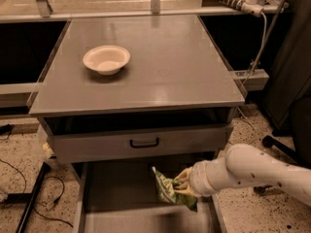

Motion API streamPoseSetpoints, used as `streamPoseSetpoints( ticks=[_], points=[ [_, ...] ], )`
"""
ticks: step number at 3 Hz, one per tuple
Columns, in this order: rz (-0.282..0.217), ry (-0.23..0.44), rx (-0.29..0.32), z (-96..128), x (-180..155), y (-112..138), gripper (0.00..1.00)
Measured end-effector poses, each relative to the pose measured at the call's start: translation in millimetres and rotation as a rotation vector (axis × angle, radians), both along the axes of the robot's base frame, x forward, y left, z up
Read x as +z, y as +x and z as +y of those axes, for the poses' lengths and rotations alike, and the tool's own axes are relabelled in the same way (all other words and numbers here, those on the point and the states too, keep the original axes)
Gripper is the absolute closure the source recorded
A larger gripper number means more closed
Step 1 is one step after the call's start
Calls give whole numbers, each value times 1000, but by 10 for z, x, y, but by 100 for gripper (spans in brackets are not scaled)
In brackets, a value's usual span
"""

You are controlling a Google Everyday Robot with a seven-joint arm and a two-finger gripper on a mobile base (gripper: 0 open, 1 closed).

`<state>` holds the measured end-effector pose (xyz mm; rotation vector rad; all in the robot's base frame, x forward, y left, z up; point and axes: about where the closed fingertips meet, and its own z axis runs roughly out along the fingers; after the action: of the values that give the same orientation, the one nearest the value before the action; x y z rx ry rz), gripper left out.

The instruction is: Pick green jalapeno chip bag from middle drawer and place on counter

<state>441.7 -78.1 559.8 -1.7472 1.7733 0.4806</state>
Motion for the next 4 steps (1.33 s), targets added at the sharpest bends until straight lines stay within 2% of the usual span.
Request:
streamPoseSetpoints(
  ticks=[1,2,4],
  points=[
    [-47,-70,-20,-186,607,125,100],
    [-124,-140,-60,-342,1291,303,100],
    [-126,-125,-56,-301,1272,270,100]
  ],
)
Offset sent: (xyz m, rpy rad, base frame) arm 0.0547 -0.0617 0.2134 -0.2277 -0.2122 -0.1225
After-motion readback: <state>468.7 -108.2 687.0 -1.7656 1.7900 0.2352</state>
